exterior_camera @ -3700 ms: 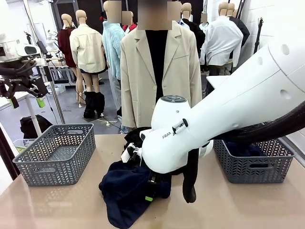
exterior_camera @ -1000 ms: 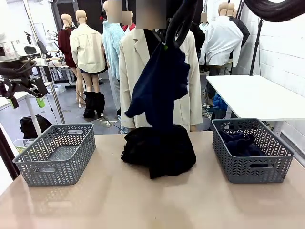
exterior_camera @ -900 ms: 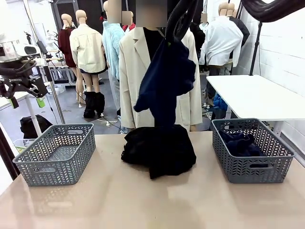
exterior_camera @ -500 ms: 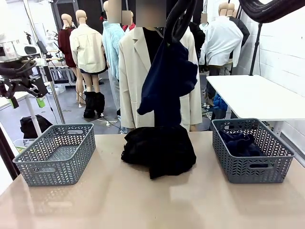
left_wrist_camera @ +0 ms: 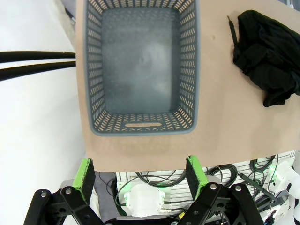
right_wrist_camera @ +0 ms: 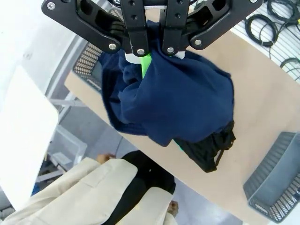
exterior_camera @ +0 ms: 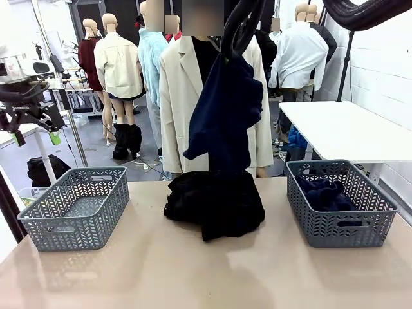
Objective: Sort the tops and bottoms.
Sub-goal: Sort the clothes according to human instructions.
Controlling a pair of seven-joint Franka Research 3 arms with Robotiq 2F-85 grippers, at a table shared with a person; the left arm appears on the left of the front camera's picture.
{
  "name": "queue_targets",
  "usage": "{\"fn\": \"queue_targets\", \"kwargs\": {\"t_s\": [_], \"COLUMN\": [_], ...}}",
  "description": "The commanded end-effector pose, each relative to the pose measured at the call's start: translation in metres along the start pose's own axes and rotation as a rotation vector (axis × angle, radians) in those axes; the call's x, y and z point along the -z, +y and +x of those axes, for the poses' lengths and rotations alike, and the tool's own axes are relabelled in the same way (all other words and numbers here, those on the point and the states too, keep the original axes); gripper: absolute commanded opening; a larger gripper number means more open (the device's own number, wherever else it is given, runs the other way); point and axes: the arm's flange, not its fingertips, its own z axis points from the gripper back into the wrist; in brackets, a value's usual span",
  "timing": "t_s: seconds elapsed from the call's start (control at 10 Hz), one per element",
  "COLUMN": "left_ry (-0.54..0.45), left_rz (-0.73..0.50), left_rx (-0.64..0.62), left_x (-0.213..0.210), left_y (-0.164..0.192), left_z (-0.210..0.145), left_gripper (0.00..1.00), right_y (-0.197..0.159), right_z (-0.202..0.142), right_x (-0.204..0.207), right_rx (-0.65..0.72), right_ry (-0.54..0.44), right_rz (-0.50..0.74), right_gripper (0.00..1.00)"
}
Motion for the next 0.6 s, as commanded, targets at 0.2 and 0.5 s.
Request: {"fn": "queue_targets", "kwargs": {"t_s": [0.2, 0.5], "left_ry": [-0.011, -0.011], "left_rz": [-0.010, -0.010], "left_rx": [-0.021, -0.021], "left_x": [-0.0024, -0.0024], "left_y": [-0.0003, -0.0003], "left_z": [0.0020, 0.0020], "left_gripper": [1.00, 1.00], "right_y": [-0.0010, -0.0010], "right_z": [-0.0043, -0.0043], "right_x": [-0.0006, -0.0006], "right_rx": [-0.012, -0.012], "right_ry": [-0.016, -0.016], "right_rz": [-0.008, -0.008], "right_gripper": [0.00, 0.00]}}
